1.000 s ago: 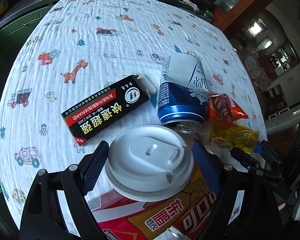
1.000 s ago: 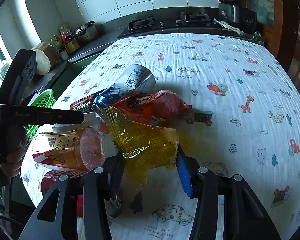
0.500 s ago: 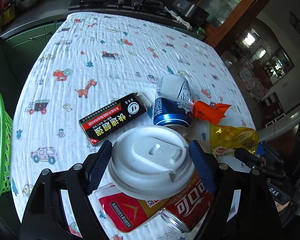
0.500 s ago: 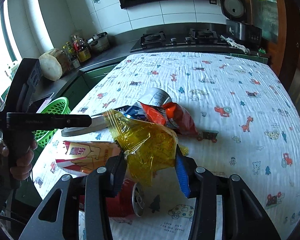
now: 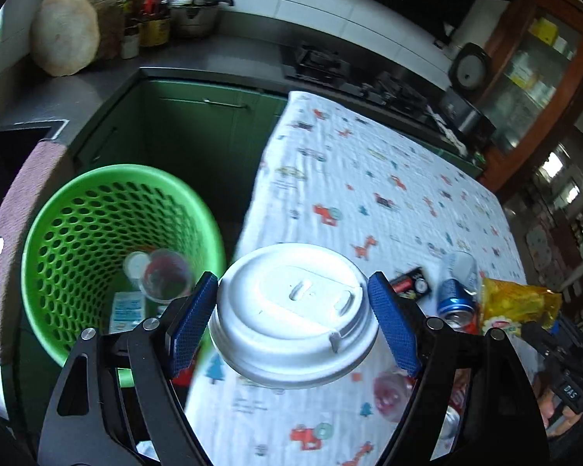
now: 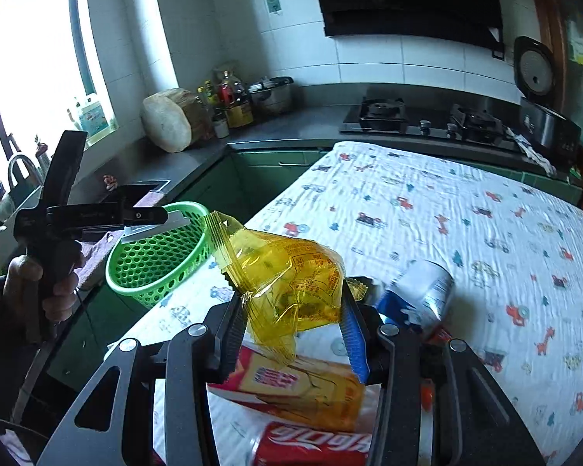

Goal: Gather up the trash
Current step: 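Carry the white lid and yellow bag to the green basket, opening both tools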

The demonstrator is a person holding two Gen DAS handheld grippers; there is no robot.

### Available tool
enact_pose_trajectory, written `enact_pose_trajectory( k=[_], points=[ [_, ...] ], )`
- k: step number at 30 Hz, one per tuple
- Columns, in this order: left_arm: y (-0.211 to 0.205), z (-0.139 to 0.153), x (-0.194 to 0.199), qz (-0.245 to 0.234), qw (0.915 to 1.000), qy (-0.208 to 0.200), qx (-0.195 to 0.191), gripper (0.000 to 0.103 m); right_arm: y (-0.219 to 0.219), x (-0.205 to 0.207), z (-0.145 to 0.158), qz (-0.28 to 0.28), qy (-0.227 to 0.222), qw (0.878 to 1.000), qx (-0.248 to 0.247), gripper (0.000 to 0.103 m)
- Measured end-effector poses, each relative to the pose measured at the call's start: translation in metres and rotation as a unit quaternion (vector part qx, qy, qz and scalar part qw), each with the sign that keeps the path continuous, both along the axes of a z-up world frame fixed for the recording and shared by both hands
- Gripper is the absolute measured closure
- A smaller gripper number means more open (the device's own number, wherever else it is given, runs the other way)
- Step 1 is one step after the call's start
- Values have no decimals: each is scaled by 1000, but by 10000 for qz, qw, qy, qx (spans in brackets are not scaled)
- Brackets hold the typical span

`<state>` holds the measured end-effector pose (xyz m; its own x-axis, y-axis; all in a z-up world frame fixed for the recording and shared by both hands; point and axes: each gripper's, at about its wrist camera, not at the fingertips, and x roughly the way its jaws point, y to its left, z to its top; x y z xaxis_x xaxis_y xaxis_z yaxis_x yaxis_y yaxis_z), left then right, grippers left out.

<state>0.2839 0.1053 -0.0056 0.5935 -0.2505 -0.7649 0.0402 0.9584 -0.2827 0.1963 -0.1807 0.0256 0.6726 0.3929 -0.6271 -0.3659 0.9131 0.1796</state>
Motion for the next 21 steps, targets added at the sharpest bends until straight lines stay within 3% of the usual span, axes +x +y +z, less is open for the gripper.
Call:
enact_pose_trajectory(
  k=[9, 21],
  points=[
    [103, -50, 12, 898, 9942, 557, 194, 24, 102, 42, -2, 802, 150, 9967, -12, 60],
    [171, -79, -9, 1507, 9854, 753, -254, 19, 222, 89, -30, 1554, 494, 9864, -218, 60]
  ],
)
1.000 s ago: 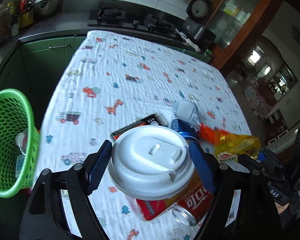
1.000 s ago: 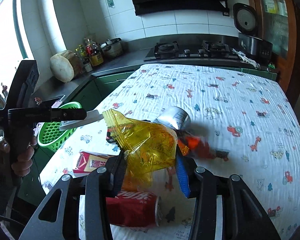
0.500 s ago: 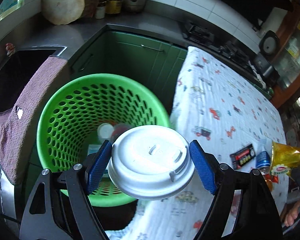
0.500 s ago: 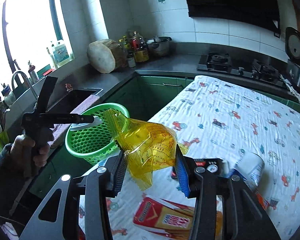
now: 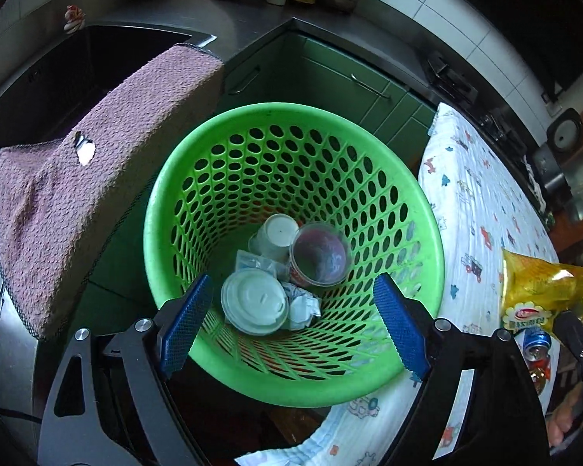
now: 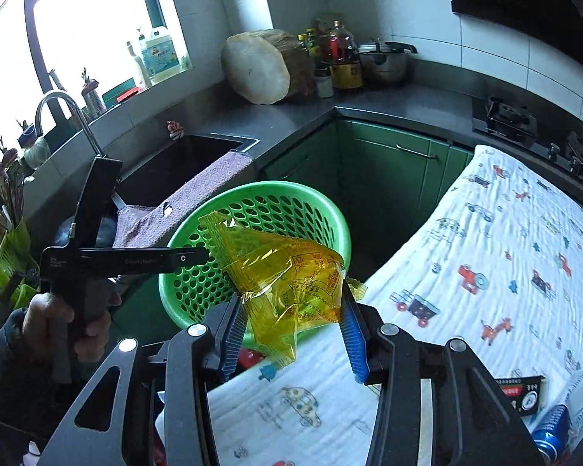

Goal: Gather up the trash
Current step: 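Carry the white lid and yellow bag to the green basket, opening both tools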

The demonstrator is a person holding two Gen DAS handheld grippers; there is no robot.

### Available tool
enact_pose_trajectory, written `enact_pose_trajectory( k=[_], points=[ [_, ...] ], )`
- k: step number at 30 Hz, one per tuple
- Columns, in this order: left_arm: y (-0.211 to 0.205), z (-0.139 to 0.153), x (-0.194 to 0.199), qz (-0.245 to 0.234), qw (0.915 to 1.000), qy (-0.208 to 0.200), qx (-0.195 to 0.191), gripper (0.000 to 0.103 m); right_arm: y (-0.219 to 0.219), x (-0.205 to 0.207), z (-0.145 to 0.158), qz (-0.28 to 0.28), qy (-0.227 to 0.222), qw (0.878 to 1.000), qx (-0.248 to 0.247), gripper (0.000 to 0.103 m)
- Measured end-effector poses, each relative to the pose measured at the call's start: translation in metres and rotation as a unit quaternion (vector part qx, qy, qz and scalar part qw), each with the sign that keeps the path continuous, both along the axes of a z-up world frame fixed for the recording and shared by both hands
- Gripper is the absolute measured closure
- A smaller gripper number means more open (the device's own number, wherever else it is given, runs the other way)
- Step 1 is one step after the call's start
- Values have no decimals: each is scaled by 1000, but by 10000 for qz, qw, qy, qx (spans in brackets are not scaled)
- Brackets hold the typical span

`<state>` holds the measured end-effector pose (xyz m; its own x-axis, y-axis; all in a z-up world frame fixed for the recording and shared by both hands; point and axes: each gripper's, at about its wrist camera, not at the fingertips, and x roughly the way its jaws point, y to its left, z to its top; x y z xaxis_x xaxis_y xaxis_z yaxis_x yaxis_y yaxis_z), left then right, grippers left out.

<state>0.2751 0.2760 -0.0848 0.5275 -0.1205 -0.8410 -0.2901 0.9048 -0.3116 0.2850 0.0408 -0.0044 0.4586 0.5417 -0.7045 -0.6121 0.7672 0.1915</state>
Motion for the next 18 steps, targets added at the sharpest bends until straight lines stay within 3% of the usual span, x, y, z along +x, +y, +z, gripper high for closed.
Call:
enact_pose_trajectory(
  k=[7, 14, 17, 18],
  points=[
    [23, 6, -23, 232, 9996, -128, -24, 19, 59, 18, -27, 290, 388, 9988, -54, 60],
    [41, 11, -45, 456, 9987, -210, -62, 18, 103, 25, -44, 564, 493, 9971, -124, 59],
    [44, 11, -49, 480, 9986, -220, -76, 18, 106, 25, -47, 624, 551, 9965, 6, 49],
    [44, 11, -50, 478, 9986, -229, -86, 18, 106, 23, -47, 635, 528, 9966, 36, 39]
  ],
)
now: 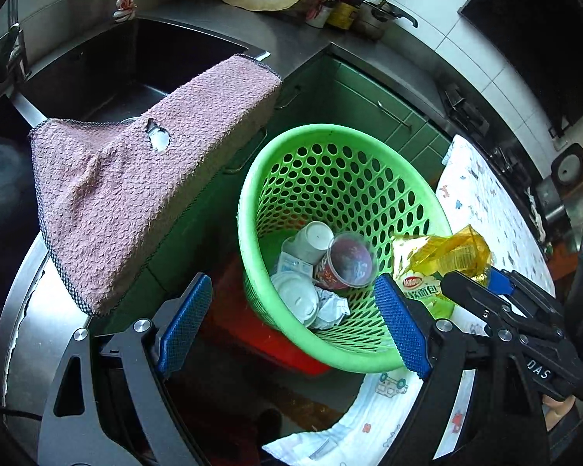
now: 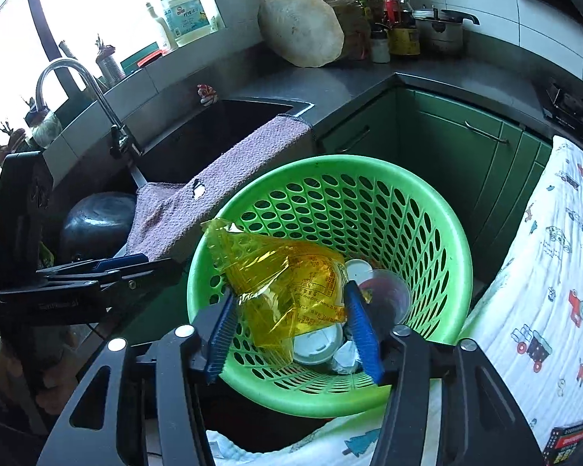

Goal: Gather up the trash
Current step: 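Carry the white lid and yellow bag to the green basket, opening both tools, then move both tools back to the table toward the red cola can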

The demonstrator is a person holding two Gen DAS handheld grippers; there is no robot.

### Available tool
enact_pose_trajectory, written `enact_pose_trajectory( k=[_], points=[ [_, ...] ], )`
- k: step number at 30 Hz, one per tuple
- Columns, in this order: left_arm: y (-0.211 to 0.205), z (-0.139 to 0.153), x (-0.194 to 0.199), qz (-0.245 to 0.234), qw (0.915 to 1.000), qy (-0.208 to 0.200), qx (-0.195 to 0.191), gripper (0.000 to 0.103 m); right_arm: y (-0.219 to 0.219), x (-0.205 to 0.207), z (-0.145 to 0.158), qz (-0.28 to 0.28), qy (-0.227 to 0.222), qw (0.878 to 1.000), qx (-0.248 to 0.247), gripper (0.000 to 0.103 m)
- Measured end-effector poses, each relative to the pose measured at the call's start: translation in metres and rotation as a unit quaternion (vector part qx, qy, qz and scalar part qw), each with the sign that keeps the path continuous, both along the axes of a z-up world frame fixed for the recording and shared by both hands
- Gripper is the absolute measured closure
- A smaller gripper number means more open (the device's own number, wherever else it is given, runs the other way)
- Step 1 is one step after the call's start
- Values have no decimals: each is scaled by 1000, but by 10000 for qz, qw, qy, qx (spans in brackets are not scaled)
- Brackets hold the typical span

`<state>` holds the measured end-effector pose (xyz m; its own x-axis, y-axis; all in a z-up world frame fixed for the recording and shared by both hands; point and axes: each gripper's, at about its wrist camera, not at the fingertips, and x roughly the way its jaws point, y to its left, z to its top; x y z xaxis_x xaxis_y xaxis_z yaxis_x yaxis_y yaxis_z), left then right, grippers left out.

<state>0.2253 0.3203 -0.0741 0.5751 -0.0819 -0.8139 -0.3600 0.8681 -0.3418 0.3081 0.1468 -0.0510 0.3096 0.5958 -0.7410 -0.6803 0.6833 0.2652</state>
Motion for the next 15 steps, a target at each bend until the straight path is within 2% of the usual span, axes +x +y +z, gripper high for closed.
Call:
enact_pose_trajectory(
  k=[1, 7, 15],
  points=[
    [0, 0, 0, 3, 10000, 1, -11, 18, -1, -1, 1, -17, -61, 10000, 15, 35],
    [-5, 1, 3, -68, 10000, -6, -4, 18, -15, -12, 10, -13, -230, 9997, 82, 35],
    [-31, 13, 4, -309, 9994, -129, 94, 18, -73, -40, 24, -291, -254, 9990, 243, 32]
  ],
)
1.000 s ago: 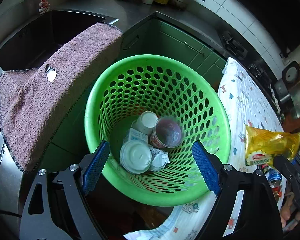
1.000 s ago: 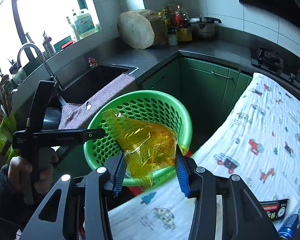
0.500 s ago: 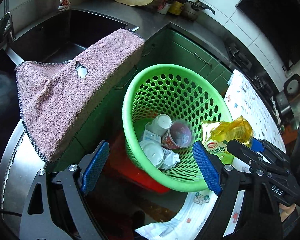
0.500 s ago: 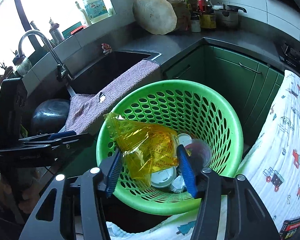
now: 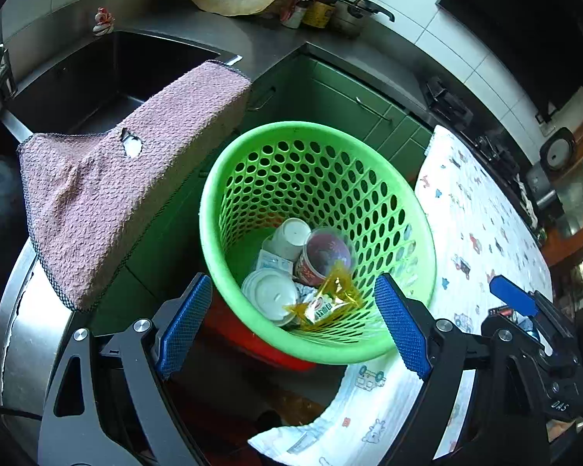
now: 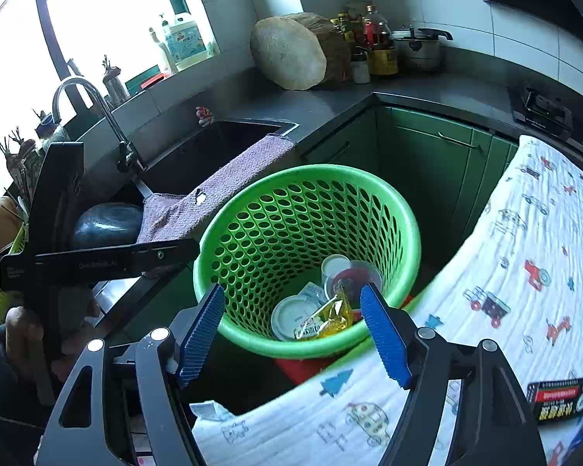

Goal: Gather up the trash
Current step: 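Move both tools back to the table toward the red cola can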

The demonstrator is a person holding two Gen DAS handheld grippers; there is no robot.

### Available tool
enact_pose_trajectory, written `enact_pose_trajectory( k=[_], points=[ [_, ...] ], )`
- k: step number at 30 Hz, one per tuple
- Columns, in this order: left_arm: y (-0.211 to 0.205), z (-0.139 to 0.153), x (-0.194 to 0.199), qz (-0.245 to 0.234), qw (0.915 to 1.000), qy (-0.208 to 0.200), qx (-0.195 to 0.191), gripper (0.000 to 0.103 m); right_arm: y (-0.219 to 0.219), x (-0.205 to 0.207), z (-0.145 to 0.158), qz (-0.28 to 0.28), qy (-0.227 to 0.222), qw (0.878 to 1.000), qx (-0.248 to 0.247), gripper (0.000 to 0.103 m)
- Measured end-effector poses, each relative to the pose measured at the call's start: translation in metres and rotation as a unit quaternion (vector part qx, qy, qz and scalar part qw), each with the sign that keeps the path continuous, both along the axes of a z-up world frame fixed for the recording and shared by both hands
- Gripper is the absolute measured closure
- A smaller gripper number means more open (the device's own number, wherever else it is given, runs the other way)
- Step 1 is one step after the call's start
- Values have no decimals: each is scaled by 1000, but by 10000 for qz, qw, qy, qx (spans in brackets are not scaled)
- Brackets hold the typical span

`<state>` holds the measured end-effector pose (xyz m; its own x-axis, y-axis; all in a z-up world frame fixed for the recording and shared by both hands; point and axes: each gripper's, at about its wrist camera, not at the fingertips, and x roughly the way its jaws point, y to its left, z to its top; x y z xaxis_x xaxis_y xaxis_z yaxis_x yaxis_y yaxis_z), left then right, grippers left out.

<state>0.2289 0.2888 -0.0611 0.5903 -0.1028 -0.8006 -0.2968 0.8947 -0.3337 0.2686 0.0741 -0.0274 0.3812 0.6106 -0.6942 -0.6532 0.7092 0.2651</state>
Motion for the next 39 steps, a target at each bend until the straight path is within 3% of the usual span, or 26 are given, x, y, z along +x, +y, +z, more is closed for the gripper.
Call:
enact_pose_trajectory(
  k=[7, 13, 21, 26, 29, 35, 39],
  points=[
    [-41, 17, -4, -265, 9995, -170, 92, 16, -67, -40, 11, -223, -85, 9997, 77, 27],
    [-98, 30, -11, -799, 9961, -325, 175, 16, -127, -83, 15, -467, -180, 9987, 89, 23],
    [-197, 45, -21, -1909, 9796, -519, 361, 16, -215, -133, 10, -1003, -227, 9947, -95, 20],
    [-239, 47, -24, -2367, 9694, -509, 396, 16, -259, -148, 2, -1195, -205, 9918, -399, 20],
    [-251, 47, -25, -2461, 9672, -489, 394, 16, -276, -153, -4, -1059, -200, 9920, -662, 20],
    [-261, 46, -28, -2448, 9677, -441, 400, 16, -288, -147, -19, -270, 15, 9936, -1093, 20],
    [-260, 43, -34, -2364, 9700, -398, 400, 16, -284, -141, -31, 351, -66, 9871, -1561, 20]
  ],
)
